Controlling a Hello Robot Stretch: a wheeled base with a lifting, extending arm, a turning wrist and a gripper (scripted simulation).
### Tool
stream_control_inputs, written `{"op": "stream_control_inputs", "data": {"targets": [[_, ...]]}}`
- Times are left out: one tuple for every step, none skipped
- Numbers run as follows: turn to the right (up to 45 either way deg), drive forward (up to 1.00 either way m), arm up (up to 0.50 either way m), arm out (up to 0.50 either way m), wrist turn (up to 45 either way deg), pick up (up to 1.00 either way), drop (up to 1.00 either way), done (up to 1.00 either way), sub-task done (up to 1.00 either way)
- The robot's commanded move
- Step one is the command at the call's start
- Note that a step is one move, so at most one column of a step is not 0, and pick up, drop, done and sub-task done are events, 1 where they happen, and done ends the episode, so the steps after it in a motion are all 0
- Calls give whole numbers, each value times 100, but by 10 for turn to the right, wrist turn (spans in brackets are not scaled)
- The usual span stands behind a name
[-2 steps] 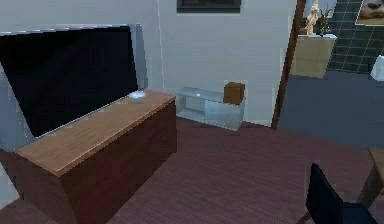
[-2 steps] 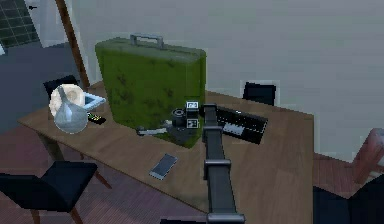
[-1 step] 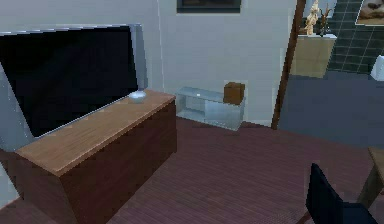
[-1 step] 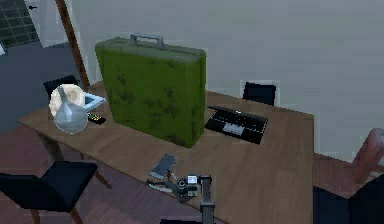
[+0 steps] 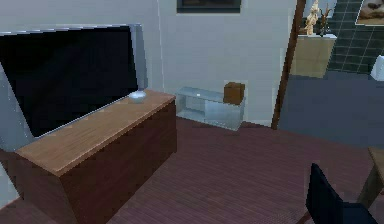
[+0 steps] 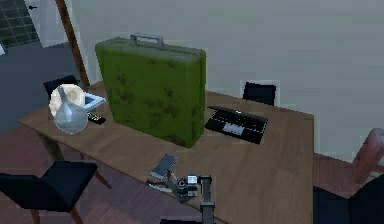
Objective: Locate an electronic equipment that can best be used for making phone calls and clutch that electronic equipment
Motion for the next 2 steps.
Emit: {"op": "stream_control_inputs", "data": {"targets": [[0,0,10,0,0,0,0,0,0],[0,0,0,0,0,0,0,100,0]]}}
